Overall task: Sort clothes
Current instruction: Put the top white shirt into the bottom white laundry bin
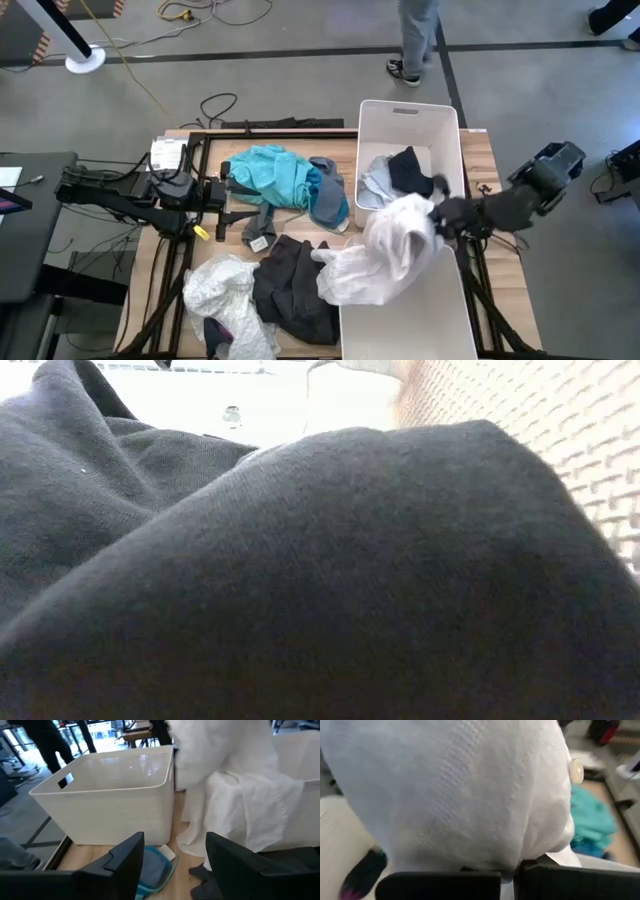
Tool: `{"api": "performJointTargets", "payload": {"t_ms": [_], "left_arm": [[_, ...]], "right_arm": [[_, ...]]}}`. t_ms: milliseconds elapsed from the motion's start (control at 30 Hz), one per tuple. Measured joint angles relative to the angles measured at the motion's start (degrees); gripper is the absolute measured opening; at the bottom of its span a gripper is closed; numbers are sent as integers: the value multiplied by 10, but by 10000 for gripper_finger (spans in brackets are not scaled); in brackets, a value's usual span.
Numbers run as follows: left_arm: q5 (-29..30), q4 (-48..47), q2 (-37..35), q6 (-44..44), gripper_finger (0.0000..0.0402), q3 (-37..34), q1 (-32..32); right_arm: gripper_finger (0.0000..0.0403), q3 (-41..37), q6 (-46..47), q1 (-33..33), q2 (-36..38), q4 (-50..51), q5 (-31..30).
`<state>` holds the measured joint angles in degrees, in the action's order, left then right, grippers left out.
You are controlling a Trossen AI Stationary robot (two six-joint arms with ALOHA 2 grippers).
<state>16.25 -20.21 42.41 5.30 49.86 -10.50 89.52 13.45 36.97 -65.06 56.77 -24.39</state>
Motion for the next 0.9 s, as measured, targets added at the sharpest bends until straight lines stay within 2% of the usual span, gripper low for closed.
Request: {"api": "performJointTargets", "payload": {"t_ms": [167, 900], "left_arm": [[6, 1, 8, -2, 208, 0, 0], [8, -1, 64, -15, 208, -1, 0]], "right_arm": [[11, 0, 5, 18, -65, -1, 59], [12, 0, 93, 15, -298, 2, 178]]}}
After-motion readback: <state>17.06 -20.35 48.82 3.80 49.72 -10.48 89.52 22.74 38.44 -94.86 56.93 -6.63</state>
